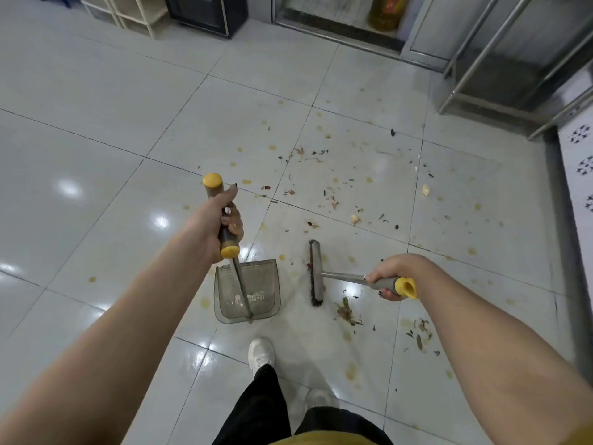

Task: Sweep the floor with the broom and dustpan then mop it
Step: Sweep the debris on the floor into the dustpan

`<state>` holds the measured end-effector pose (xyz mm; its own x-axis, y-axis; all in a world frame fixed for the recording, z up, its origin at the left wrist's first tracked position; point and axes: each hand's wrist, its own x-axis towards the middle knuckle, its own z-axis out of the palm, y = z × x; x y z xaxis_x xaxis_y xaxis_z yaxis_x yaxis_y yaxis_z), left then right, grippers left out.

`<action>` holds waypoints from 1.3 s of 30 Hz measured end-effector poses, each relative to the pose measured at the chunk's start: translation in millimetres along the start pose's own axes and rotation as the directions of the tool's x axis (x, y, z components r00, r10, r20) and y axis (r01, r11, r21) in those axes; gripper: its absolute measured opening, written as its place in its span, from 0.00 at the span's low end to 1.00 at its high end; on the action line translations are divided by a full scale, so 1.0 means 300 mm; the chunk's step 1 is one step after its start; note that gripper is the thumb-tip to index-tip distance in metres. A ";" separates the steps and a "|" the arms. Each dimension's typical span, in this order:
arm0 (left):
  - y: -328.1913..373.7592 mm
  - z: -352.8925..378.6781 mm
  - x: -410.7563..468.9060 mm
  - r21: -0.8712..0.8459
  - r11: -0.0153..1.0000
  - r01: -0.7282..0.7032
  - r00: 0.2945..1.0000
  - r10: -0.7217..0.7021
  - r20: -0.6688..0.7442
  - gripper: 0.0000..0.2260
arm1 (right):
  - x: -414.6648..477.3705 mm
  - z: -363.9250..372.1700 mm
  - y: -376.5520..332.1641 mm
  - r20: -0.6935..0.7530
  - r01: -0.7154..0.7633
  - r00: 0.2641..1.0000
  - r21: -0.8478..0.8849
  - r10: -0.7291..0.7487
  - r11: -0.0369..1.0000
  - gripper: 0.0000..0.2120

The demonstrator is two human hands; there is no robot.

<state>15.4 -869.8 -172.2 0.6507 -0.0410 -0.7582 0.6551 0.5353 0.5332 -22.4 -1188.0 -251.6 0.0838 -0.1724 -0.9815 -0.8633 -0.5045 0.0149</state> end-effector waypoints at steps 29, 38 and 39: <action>0.799 0.261 0.716 0.004 1.000 0.000 0.997 0.000 -0.079 0.14 | 0.081 -0.375 -1.296 0.132 0.158 0.978 0.019 -0.159 0.987 0.08; 1.016 0.290 0.892 0.079 0.993 0.082 0.996 -0.078 -0.054 0.17 | 0.180 -0.381 -1.540 0.134 0.090 0.986 0.062 -0.098 0.994 0.10; 1.032 0.295 0.906 0.099 0.991 0.095 0.995 -0.091 -0.046 0.18 | 0.194 -0.382 -1.554 0.127 0.074 0.989 0.065 -0.082 0.995 0.11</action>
<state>429.0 -789.8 -180.0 0.5702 -0.0504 -0.8200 0.7487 0.4427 0.4934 442.0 -1059.7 -293.7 0.0904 -0.0218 -0.9957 -0.8852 -0.4598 -0.0703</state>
